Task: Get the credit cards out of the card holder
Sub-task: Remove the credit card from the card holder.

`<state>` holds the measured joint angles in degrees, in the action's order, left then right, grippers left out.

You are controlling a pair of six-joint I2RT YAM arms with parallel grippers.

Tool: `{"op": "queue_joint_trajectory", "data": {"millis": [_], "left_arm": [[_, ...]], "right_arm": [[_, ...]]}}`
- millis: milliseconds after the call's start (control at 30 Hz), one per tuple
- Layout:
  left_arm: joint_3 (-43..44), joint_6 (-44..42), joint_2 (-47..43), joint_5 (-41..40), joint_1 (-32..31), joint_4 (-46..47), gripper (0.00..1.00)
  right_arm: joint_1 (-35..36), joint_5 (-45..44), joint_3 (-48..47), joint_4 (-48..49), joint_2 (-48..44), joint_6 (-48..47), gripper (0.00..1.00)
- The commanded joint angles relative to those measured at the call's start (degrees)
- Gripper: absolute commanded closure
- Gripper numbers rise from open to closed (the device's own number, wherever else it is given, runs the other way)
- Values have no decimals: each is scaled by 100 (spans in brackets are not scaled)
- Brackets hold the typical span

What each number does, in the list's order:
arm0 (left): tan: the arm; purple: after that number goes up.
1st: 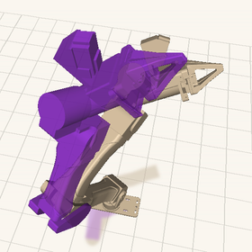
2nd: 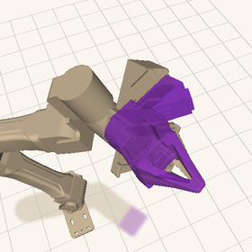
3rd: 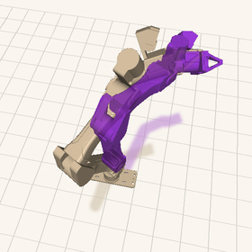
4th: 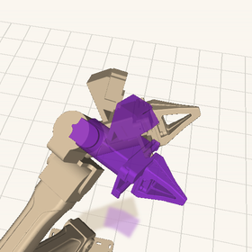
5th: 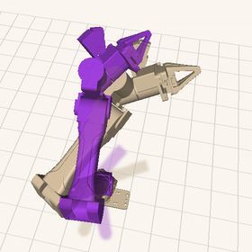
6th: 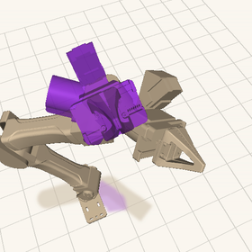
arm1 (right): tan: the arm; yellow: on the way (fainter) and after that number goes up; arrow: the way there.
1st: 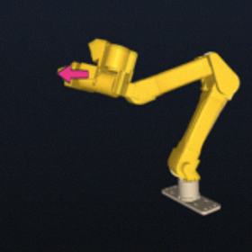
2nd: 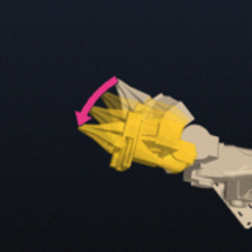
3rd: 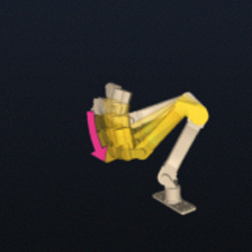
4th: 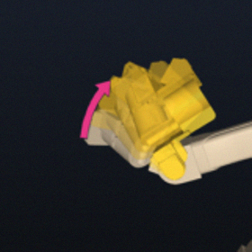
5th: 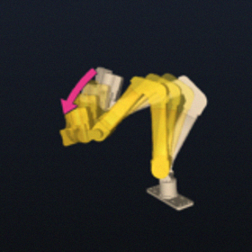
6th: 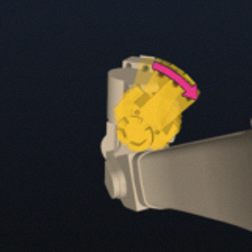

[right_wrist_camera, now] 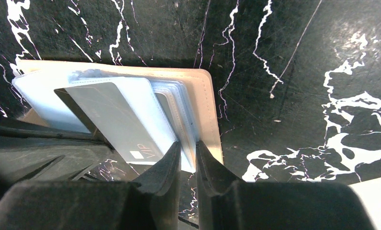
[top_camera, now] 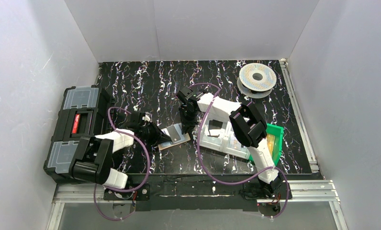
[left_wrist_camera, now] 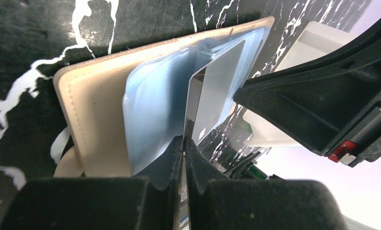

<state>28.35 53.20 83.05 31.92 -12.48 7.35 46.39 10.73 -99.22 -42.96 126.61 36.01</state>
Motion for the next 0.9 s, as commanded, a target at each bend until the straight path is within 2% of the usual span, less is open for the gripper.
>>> {"op": "queue_joint_trajectory", "data": {"millis": [0,300,633,733,867], "left_arm": [[475,-605,-486,-856,38,-1777,100],[808,-954,-760,-1389,176,-2952,100],[1261,-1279,-1386,-1182,206,-3447,100],[1383,-1304,-1478,-1049,207,-3521,100],[1602,-1326,-1600,-899,207,-3625,100]], "right_arm": [[45,-606,350,-124,584,-128,79],[45,-598,391,-93,559,-123,79],[45,-476,114,-222,199,-91,77],[45,-423,-102,-324,-28,-76,72],[28,-261,-405,-392,-397,-35,57]]}}
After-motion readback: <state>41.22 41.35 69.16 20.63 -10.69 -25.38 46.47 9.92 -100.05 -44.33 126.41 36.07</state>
